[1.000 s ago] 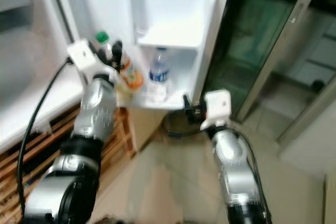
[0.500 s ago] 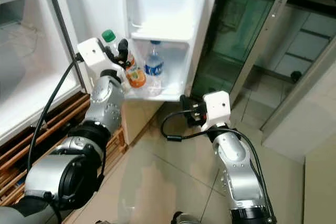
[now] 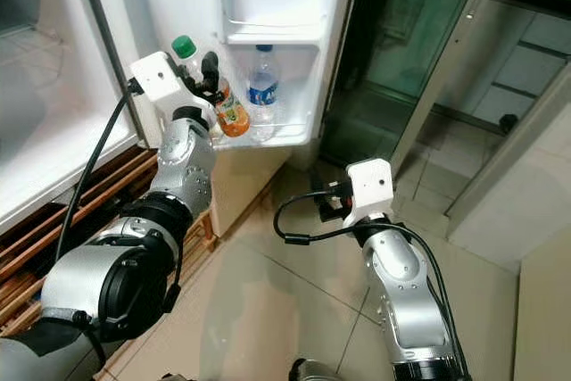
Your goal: Restocking fridge
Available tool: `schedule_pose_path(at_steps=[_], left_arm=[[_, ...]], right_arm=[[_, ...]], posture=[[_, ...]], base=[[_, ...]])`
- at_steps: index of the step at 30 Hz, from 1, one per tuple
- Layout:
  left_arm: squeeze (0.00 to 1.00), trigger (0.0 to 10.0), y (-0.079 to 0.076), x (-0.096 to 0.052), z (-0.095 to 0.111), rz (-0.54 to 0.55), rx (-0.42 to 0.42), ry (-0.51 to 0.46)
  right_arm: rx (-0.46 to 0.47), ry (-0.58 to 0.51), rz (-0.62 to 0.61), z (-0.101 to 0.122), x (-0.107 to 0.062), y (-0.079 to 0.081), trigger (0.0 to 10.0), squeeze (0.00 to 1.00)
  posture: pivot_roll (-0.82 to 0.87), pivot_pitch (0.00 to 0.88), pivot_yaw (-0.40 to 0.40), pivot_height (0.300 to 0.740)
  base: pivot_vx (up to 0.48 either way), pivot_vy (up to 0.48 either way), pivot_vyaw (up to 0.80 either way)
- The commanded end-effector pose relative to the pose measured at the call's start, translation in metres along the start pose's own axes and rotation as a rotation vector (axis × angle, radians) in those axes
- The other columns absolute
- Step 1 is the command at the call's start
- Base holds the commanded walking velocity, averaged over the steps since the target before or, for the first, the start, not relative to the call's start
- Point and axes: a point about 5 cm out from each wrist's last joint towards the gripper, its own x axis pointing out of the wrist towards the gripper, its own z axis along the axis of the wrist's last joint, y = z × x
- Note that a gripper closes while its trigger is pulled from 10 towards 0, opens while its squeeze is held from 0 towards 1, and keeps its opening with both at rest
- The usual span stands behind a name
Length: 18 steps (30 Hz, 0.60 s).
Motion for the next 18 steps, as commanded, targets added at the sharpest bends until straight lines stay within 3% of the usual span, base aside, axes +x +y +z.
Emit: schedule_pose_path(at_steps=[1, 6, 7, 11, 12, 16, 17, 18], left_arm=[[0.00, 10.0, -0.010, 0.007, 0.014, -0.018, 0.006, -0.052], [0.00, 10.0, -0.011, 0.005, 0.016, -0.111, 0.109, -0.067], [0.00, 10.0, -0.008, -0.003, 0.013, -0.181, 0.190, -0.088], [0.00, 10.0, 0.007, -0.028, 0.016, -0.248, 0.294, -0.112], [0.00, 10.0, 0.007, -0.028, 0.016, -0.248, 0.294, -0.112], [0.00, 10.0, 0.032, -0.065, 0.029, -0.283, 0.328, -0.117], [0.00, 10.0, 0.032, -0.065, 0.029, -0.283, 0.328, -0.117], [0.00, 10.0, 0.044, -0.075, 0.029, -0.268, 0.339, -0.097]], right_arm=[[-0.016, -0.020, -0.013, 0.007, -0.002, -0.004, 10.0, 0.12], [0.000, -0.028, -0.038, 0.009, -0.005, -0.008, 10.0, 0.12], [0.023, -0.024, -0.067, 0.007, -0.008, -0.011, 10.0, 0.12], [0.054, -0.014, -0.091, 0.003, -0.009, -0.010, 10.0, 0.12], [0.054, -0.014, -0.091, 0.003, -0.009, -0.010, 10.0, 0.12], [0.080, -0.006, -0.086, -0.002, -0.006, -0.004, 10.0, 0.12], [0.080, -0.006, -0.086, -0.002, -0.006, -0.004, 10.0, 0.12], [0.087, -0.005, -0.078, -0.002, -0.002, -0.002, 10.0, 0.13]], posture=[[-0.28, 0.000, -0.016, 0.740], [-0.24, 0.000, -0.013, 0.740], [-0.22, 0.000, -0.008, 0.740], [-0.17, 0.000, 0.008, 0.740], [-0.17, 0.000, 0.008, 0.740], [-0.11, 0.000, 0.014, 0.740], [-0.11, 0.000, 0.014, 0.740], [-0.09, 0.000, 0.006, 0.740]], base=[[0.000, 0.000, 0.00], [0.000, 0.000, 0.00], [0.000, 0.000, 0.00], [0.000, 0.000, 0.00], [0.000, 0.000, 0.00], [0.000, 0.000, 0.12], [0.000, 0.000, 0.48], [0.000, 0.000, 0.80]])
